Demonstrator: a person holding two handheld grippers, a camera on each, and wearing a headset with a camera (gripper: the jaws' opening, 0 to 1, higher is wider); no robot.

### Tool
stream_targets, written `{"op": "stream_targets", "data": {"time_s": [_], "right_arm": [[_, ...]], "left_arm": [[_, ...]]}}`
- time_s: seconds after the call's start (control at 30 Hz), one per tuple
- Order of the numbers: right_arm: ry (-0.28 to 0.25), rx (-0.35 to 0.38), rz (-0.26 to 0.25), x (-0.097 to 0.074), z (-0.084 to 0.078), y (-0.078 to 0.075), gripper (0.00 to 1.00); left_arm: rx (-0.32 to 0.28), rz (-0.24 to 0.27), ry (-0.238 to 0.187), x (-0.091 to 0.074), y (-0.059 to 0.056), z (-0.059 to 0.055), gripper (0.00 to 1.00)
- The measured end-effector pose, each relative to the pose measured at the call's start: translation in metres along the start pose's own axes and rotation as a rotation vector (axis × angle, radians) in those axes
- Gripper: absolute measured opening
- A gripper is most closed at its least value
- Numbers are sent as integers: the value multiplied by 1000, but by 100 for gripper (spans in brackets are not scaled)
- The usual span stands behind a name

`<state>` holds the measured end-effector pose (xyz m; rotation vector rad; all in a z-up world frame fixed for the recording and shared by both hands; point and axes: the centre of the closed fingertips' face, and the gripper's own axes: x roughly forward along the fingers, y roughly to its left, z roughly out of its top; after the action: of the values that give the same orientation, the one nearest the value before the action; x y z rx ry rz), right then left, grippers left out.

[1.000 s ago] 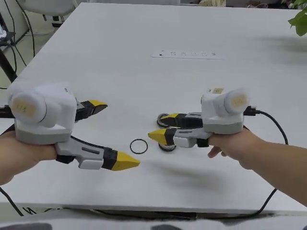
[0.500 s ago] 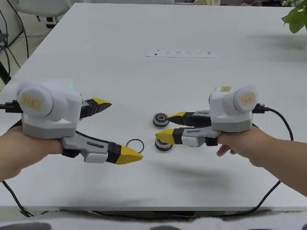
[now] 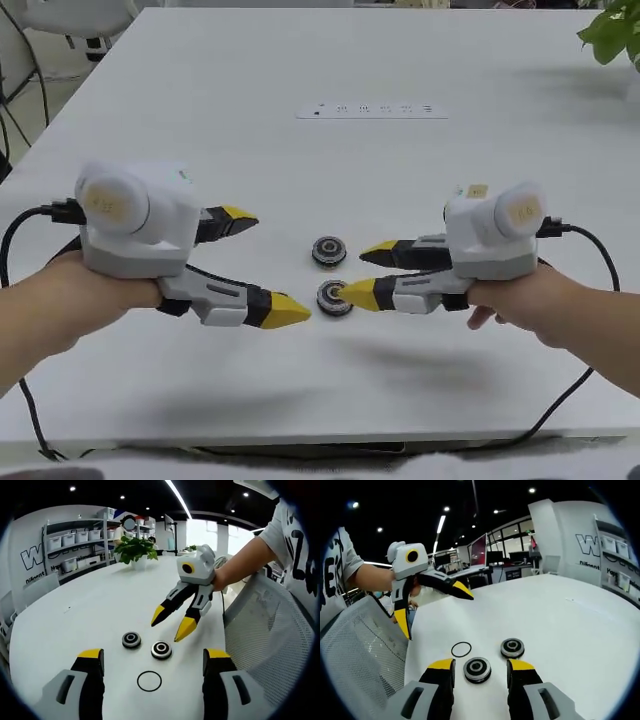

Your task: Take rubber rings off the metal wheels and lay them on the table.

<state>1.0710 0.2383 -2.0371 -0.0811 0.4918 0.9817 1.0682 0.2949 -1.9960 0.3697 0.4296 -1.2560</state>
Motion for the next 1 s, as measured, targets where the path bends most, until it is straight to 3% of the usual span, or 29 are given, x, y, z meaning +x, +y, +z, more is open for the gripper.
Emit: {"op": "stream_targets", "data": {"time_s": [0.2, 1.0], "right_arm": [[17, -8, 5, 0, -7, 1, 39], [71, -26, 16, 5, -26, 1, 30]], "left_arm": [[17, -13, 8, 9, 1, 1, 66], [27, -68, 66, 38, -6, -12, 41]]}}
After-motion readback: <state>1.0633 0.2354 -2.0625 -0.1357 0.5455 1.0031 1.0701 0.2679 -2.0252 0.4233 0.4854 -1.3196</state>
